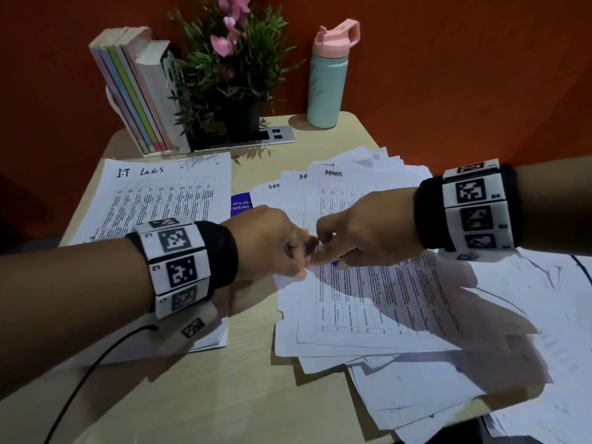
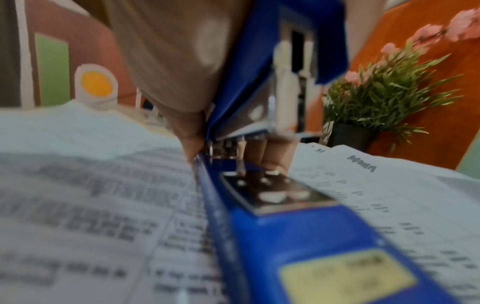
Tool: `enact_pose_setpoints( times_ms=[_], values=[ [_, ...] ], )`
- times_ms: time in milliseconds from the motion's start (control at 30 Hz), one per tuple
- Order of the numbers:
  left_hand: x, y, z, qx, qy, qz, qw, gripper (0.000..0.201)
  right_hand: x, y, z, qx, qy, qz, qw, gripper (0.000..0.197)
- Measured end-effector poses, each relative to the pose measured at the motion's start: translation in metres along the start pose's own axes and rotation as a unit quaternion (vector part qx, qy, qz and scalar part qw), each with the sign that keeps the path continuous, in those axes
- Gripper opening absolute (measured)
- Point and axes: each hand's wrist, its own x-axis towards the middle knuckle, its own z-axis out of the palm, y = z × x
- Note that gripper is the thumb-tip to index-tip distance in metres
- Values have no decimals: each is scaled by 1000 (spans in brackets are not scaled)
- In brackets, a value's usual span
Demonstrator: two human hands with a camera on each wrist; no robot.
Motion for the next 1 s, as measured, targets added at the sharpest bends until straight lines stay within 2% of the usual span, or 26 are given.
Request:
enact_pose_setpoints(
  times_ms=[467,833,1000],
  values=[
    [-4,2,-5,-63,-29,-15,998,10,-4,13,-6,23,-8,-3,1000,43],
    [-3,-1,-6,-35,-27,3,999,5,-1,14,-10,8,-20,-17,1000,43],
    [-2,-4,-4,-36,-21,10,999,5,1,17,-4,34,-19,-24,999,43]
  ],
)
